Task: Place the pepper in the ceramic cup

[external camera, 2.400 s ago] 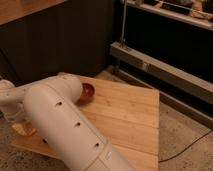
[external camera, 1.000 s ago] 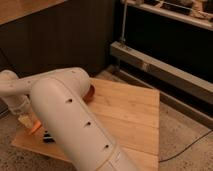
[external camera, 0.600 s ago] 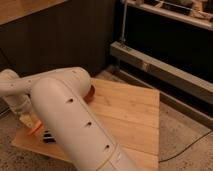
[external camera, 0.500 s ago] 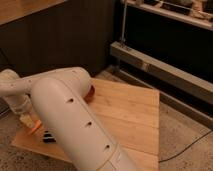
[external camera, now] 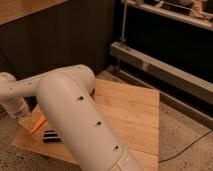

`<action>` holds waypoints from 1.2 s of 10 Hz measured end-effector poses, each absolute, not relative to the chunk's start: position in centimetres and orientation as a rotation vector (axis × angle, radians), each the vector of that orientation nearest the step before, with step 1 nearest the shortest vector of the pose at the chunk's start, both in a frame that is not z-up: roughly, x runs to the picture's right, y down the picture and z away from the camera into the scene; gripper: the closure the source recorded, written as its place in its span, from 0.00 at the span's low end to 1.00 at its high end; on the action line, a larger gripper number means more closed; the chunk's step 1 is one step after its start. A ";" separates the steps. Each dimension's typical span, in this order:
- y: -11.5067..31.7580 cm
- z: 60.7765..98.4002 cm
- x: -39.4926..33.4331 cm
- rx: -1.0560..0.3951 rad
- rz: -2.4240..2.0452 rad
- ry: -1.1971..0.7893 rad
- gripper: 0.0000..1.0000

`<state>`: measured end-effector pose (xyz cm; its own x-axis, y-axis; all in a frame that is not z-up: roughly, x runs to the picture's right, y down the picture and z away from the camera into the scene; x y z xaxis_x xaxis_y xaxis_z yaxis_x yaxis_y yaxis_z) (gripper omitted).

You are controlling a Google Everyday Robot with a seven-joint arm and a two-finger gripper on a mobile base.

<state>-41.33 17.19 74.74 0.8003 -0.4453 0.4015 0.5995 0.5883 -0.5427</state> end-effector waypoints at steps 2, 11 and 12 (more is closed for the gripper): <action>18.8 74.5 -40.6 -0.746 -0.691 -0.246 0.35; 20.7 79.2 -41.6 -0.785 -0.820 -0.240 0.35; 20.6 79.3 -41.6 -0.782 -0.822 -0.244 0.35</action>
